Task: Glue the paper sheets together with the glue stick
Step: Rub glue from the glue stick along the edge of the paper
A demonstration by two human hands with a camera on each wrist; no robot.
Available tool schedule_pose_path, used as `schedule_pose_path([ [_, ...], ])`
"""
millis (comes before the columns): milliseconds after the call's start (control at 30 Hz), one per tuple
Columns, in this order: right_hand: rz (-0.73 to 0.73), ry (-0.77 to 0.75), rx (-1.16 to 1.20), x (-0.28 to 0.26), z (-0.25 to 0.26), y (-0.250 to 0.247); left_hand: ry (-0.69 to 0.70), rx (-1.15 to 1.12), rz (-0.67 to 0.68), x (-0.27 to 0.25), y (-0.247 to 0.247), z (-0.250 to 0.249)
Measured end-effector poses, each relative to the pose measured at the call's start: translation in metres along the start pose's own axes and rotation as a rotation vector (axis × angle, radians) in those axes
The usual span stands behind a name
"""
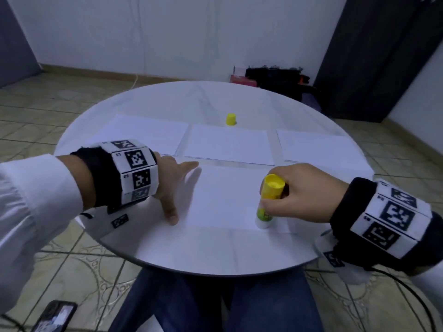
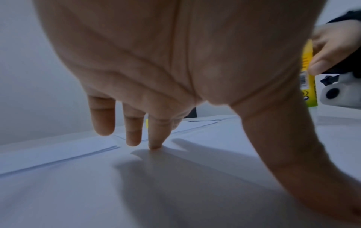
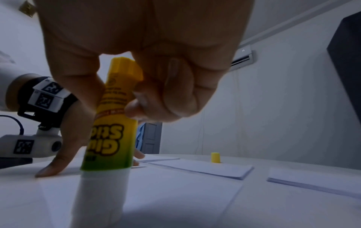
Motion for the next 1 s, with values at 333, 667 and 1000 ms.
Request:
schedule_pose_path([
  [333, -0.036, 0.131, 0.078, 0.013, -0.047, -0.023, 0.108, 0.114, 0.030, 0.009, -0.001, -0.015],
  [667, -0.183, 0.289, -0.023, 0.065, -0.063, -0.029, 0.130, 0.162, 0.058, 0.007, -0.003, -0.020],
  [1000, -0.062, 0.197, -0.024, 0.016, -0.045, -0.019, 0.124, 0.154, 0.048, 0.009, -0.003, -0.018],
])
Point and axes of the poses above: each hand's wrist, its own x-axis towards the middle knuckle, its own y-axis out of the palm, z = x × y, the point moved 9 cm from there along x, towards the middle knuckle, and after that the axes turned 8 degrees about -z, right-handed, at the moved point
